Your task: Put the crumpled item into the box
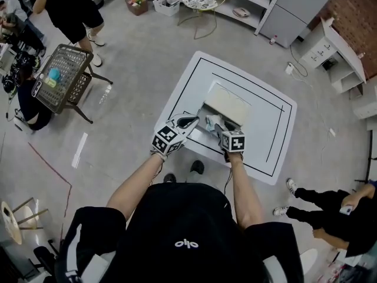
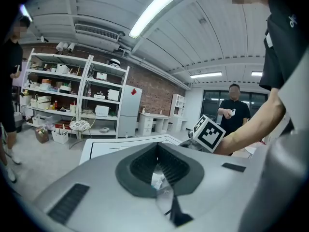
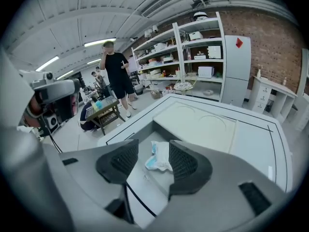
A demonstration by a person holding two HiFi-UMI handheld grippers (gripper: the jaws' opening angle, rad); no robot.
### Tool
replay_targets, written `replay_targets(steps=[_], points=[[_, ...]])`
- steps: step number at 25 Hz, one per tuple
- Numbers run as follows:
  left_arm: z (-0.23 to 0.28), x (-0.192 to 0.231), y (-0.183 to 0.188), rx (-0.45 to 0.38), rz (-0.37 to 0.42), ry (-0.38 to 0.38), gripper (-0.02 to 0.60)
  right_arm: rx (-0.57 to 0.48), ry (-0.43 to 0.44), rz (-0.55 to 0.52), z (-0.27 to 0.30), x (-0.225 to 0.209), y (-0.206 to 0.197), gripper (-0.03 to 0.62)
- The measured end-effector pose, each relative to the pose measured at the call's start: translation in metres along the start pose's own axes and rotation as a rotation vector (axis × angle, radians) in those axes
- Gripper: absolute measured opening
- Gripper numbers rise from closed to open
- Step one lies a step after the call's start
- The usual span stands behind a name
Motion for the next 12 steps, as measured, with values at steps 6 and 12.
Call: replay_targets(steps=[6,12], points=[[-0.018,-0.012,0.004,-0.02,0.01,-0.028,0.0,-0.106,-0.027,0.001,-0.04,0.024,0.01,0.123],[-0.038,-0.028,0.009,-0.04,0.029,-0.059,0.0,-0.213,-0.078,-0.008,-0.083,0.047,0.016,0.014]])
Point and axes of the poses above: the fingertips, and each gripper's own axes: z forward along the fingers, x to its left, y out of its top, the point moved 2 cm from there along -z, backward along the fingers, and after that the axes turned 5 degrees about z, right-handed, at the moved point
